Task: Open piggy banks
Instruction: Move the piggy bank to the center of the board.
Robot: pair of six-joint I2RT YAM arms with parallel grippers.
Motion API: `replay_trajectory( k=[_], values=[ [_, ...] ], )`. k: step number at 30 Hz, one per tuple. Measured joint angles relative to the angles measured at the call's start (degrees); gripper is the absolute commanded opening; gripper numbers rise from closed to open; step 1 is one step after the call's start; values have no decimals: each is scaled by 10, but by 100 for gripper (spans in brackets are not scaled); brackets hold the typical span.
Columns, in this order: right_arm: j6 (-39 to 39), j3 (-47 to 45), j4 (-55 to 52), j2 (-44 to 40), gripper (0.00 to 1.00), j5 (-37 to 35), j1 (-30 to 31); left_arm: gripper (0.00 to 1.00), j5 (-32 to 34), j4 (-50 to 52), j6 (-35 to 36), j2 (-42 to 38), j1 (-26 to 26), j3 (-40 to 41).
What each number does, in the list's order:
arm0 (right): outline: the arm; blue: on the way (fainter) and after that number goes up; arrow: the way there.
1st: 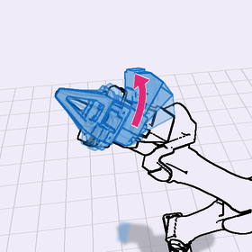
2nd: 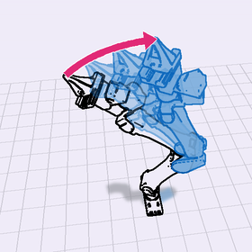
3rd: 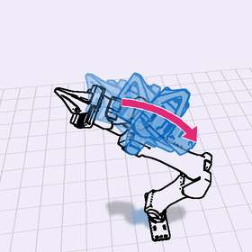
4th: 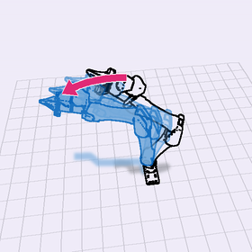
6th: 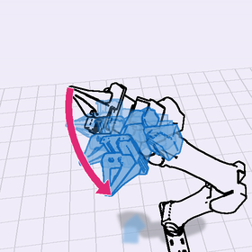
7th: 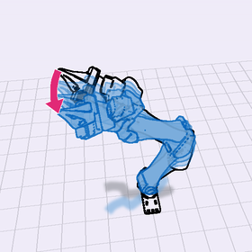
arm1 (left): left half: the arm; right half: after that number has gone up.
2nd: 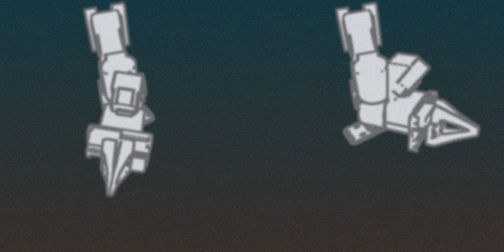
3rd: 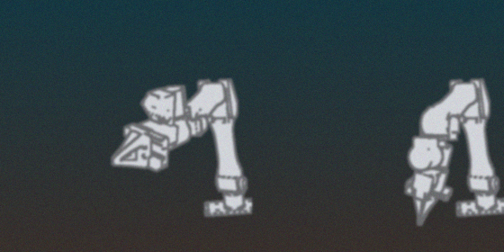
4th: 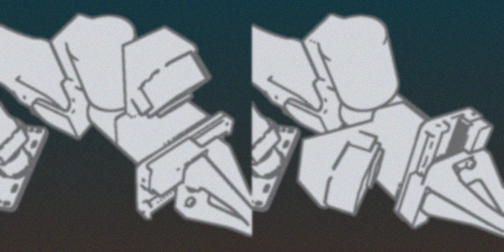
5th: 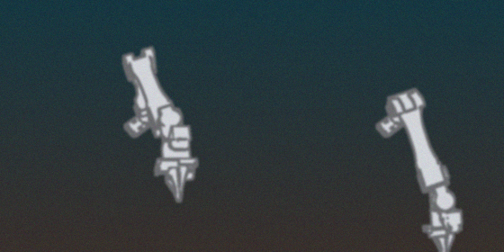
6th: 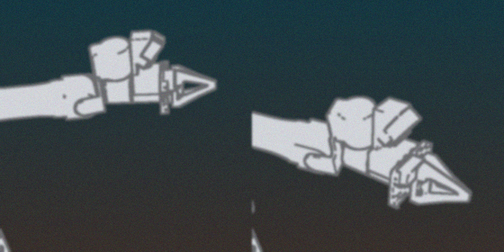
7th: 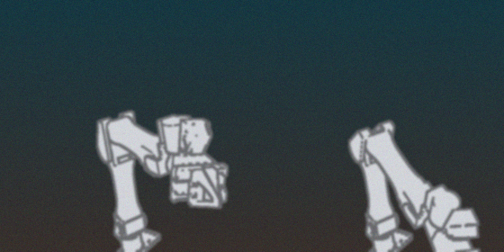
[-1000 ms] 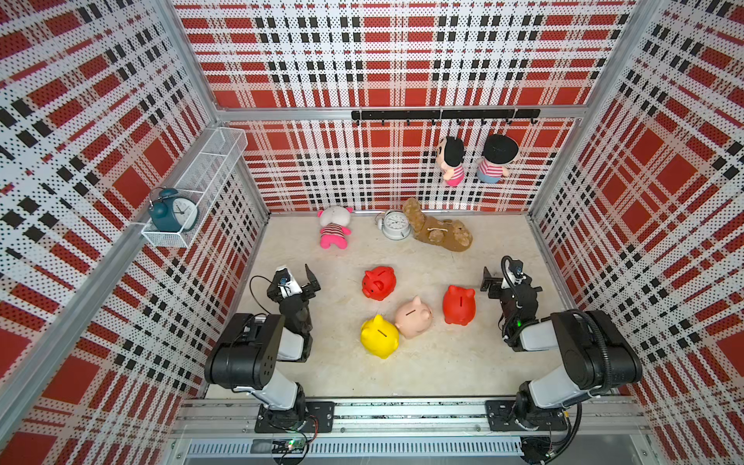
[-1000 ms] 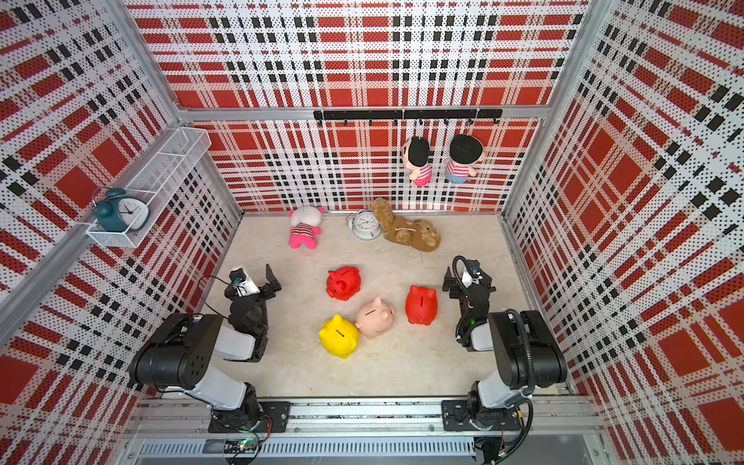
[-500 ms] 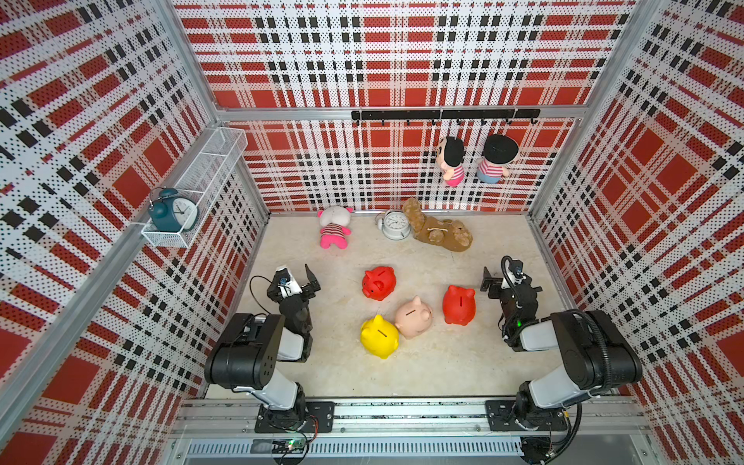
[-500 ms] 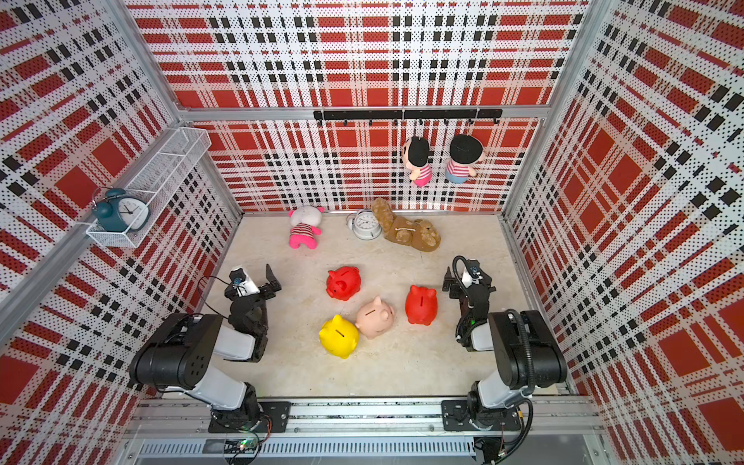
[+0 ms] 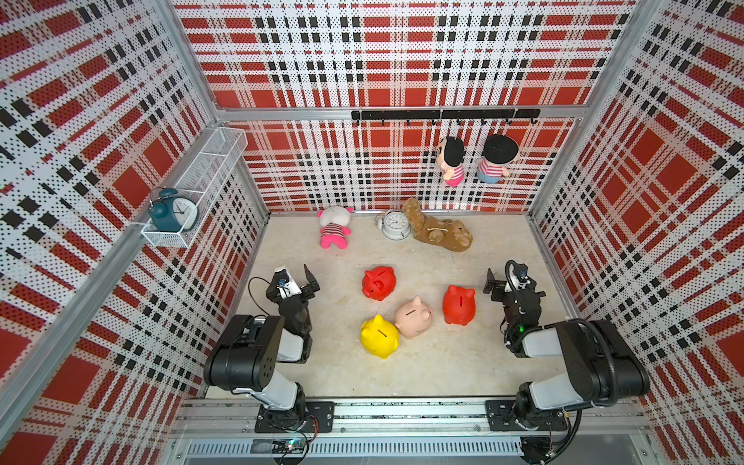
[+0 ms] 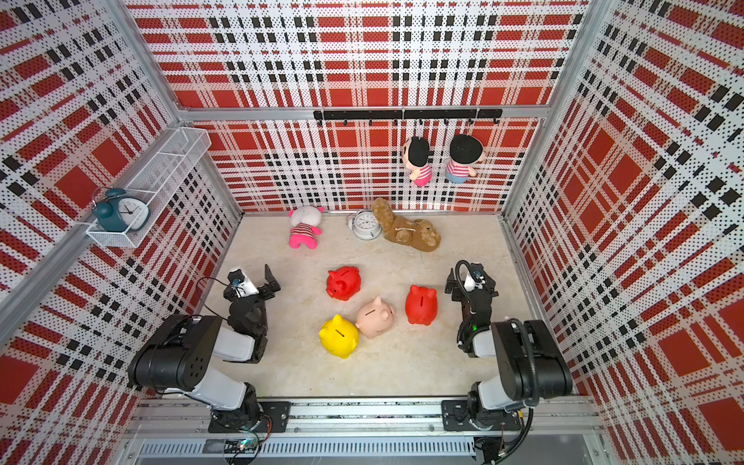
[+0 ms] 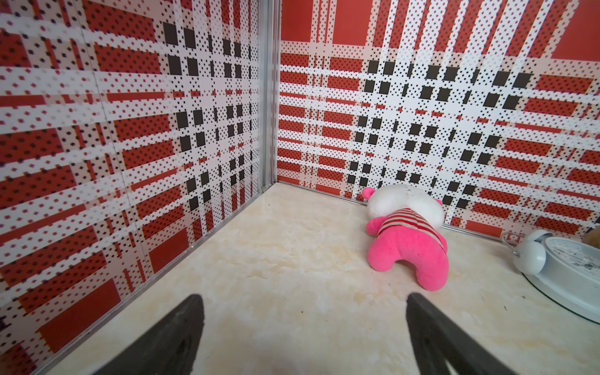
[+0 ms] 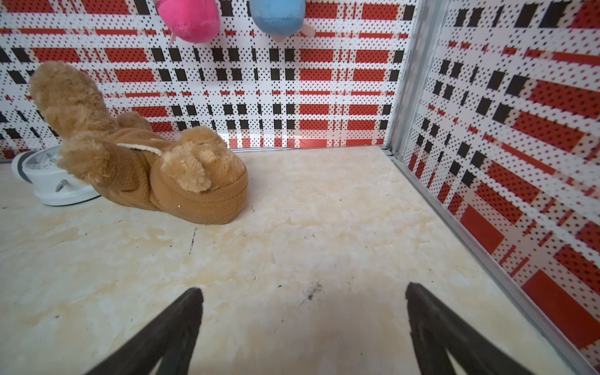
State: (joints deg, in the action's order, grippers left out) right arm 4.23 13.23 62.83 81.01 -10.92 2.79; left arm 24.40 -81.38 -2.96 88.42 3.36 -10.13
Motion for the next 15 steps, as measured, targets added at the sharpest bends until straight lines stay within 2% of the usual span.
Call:
replay_trajectory(
  k=[4, 8, 11, 15],
  values=[
    [23, 43, -114, -91, 98, -8, 1, 98, 26, 11, 19, -40, 31, 1],
    [59, 140, -257, -131, 95, 19, 6, 98, 77, 57, 52, -84, 86, -18],
    [76, 205, -353, -134, 90, 45, 27, 98, 118, 134, 58, -115, 133, -70],
    [88, 273, -477, -133, 85, 58, 102, 98, 145, 270, 17, -138, 178, -172]
  ],
)
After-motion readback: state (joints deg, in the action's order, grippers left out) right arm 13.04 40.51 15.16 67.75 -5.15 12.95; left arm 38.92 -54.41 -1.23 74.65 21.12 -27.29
